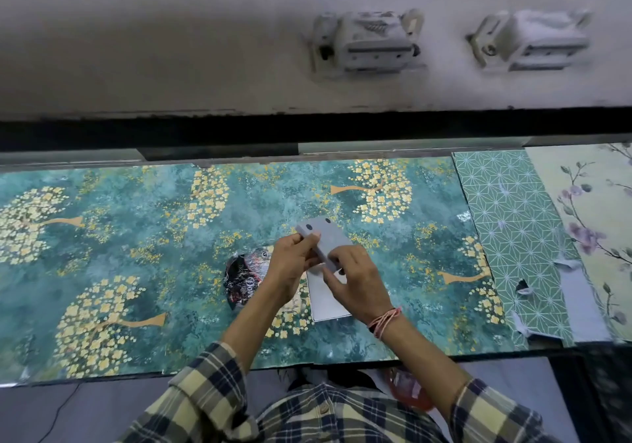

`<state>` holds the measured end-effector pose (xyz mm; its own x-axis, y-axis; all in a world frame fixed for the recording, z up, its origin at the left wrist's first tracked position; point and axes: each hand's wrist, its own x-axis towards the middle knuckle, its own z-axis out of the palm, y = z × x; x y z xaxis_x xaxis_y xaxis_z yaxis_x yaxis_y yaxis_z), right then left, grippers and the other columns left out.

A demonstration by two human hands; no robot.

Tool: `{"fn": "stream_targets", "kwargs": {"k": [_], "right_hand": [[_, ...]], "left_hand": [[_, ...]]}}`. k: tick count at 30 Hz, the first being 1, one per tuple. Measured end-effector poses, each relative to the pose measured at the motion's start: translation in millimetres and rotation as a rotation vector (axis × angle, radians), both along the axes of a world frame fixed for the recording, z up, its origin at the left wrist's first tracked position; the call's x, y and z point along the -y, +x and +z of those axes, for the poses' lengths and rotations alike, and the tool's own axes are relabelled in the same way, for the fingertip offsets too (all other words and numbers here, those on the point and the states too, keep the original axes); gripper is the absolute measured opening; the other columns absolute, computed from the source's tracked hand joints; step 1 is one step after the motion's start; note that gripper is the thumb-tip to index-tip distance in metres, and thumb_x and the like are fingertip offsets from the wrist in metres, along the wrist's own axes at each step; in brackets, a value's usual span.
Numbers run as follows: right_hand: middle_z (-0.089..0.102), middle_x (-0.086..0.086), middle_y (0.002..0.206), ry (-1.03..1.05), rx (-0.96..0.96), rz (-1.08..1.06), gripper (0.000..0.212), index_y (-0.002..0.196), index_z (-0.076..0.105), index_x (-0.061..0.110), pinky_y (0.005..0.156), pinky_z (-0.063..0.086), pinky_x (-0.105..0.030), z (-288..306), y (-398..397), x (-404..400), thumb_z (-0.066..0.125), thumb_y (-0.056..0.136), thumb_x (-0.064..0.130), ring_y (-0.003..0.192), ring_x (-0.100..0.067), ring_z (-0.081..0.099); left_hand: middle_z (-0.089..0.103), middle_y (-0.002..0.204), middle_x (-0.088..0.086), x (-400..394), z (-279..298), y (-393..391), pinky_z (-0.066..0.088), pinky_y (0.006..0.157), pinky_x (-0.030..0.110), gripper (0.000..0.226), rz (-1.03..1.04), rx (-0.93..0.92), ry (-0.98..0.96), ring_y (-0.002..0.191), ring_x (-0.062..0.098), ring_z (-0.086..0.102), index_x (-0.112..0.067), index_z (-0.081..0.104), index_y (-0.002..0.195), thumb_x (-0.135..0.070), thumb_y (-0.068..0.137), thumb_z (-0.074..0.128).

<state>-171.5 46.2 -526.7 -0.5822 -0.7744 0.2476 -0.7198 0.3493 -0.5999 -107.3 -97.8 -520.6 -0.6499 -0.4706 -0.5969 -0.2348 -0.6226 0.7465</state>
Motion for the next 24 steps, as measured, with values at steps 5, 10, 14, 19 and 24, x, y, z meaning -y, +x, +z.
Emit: {"fn": "stream_targets", "kwargs": {"k": [5,10,14,19,24], "right_hand": [[0.062,-0.006,0.118,0.076,0.321,-0.333,0.036,0.123,0.063,0.009,0.092,0.048,-0.036,-12.5,-22.1,-16.6,0.067,0.094,0.030,0.109,-0.021,0.054],[0.073,-0.008,0.105,0.085,0.896,-0.403,0.017,0.109,0.073,0.008,0.073,0.059,-0.035,-18.2,-43.0,-30.6,0.067,0.094,0.013,0.096,-0.032,0.071],[0.077,-0.013,0.095,0.181,0.808,-0.459,0.013,0.101,0.076,0.005,0.056,0.056,-0.022,-27.2,-28.5,-42.3,0.070,0.090,0.008,0.071,-0.020,0.072],[0.074,-0.019,0.086,0.304,0.717,-0.475,0.015,0.095,0.074,-0.007,0.046,0.048,-0.007,-38.3,-12.4,-46.8,0.072,0.087,0.005,0.061,-0.011,0.063],[0.074,-0.019,0.085,0.316,0.730,-0.492,0.017,0.096,0.074,-0.007,0.043,0.046,-0.007,-41.4,-13.7,-43.2,0.073,0.085,0.006,0.064,-0.016,0.068]], "left_hand": [[0.074,0.107,0.019,-1.4,-13.7,17.4,0.061,0.068,0.030,0.017,-0.038,0.005,0.006,0.086,0.025,0.072,0.002,0.068,0.106,-0.008,0.104,0.055],[0.078,0.109,0.015,-12.9,-29.3,31.3,0.063,0.076,0.037,0.023,-0.167,0.047,0.045,0.093,0.026,0.076,0.005,0.069,0.114,-0.012,0.104,0.057],[0.078,0.094,0.022,-23.9,-52.8,42.3,0.064,0.079,0.053,0.032,-0.253,0.273,-0.261,0.088,0.038,0.075,0.010,0.073,0.093,-0.021,0.098,0.067],[0.075,0.066,0.009,-34.7,-66.1,49.1,0.061,0.062,0.041,0.029,-0.268,0.431,-0.545,0.064,0.031,0.073,-0.005,0.074,0.066,-0.024,0.087,0.077],[0.077,0.072,0.014,-35.9,-62.6,44.3,0.048,0.057,0.029,0.019,-0.234,0.482,-0.678,0.061,0.022,0.068,-0.005,0.082,0.078,-0.020,0.087,0.079]]}}
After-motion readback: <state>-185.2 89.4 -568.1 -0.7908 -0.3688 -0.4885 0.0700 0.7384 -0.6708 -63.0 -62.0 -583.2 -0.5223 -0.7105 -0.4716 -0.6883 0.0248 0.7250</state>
